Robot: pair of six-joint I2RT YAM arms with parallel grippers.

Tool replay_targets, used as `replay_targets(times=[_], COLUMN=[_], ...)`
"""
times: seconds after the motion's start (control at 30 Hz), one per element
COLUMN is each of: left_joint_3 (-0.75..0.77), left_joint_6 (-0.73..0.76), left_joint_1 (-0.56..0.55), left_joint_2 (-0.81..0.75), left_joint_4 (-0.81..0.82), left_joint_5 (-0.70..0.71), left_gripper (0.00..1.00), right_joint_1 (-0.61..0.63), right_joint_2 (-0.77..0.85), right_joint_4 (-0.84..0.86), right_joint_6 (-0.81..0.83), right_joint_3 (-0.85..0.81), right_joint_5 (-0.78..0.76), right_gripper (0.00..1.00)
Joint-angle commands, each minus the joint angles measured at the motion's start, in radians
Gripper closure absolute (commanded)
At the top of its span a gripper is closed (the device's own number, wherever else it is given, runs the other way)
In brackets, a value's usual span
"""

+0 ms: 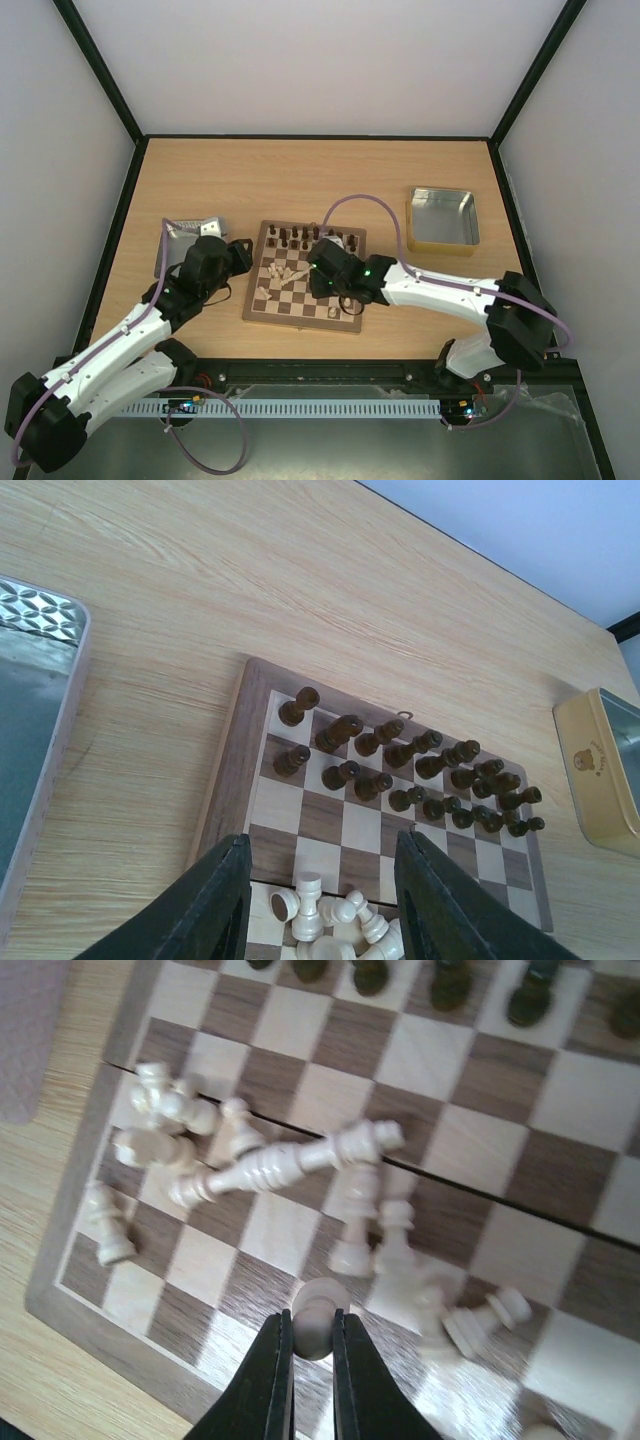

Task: Set up the chess pieces on the board
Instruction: Place the chess piece on the chessboard.

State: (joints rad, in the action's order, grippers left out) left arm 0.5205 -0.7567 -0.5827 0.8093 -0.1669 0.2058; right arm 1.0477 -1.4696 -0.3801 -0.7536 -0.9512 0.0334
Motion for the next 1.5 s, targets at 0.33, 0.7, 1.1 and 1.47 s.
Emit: replay_targets(times=[0.33,0.7,1.1,1.47], left_joint_3=[-0.023,-0.034,-0.038,-0.044], left_joint_6=[-0.012,-0.011,-0.006,-0.009], left_joint_1=[0.007,0.009,0.011,0.011], left_joint_2=[0.024,0.034,0.032,0.033], left_joint_4=[0.055,0.066,0.063,0.069], left_joint_5=[-0.033,-0.034,-0.036,-0.042], left_gripper=[0.57,0.58,0.58,0.57], right_joint_1=[0.006,0.005,0.006,0.005], right_joint_2=[0.020,-0.024,-0.040,-0.022], right_joint_4=[-0.220,-0.226,-0.227,-0.238], right_joint_6=[-0.079,-0.055,-0.051,-0.031], right_joint_3=[0.055,0.048,0.043,0.044], right_joint_5=[-0.077,-0.056,-0.041,0.020], right_gripper=[0.95,0.95,0.94,0.93])
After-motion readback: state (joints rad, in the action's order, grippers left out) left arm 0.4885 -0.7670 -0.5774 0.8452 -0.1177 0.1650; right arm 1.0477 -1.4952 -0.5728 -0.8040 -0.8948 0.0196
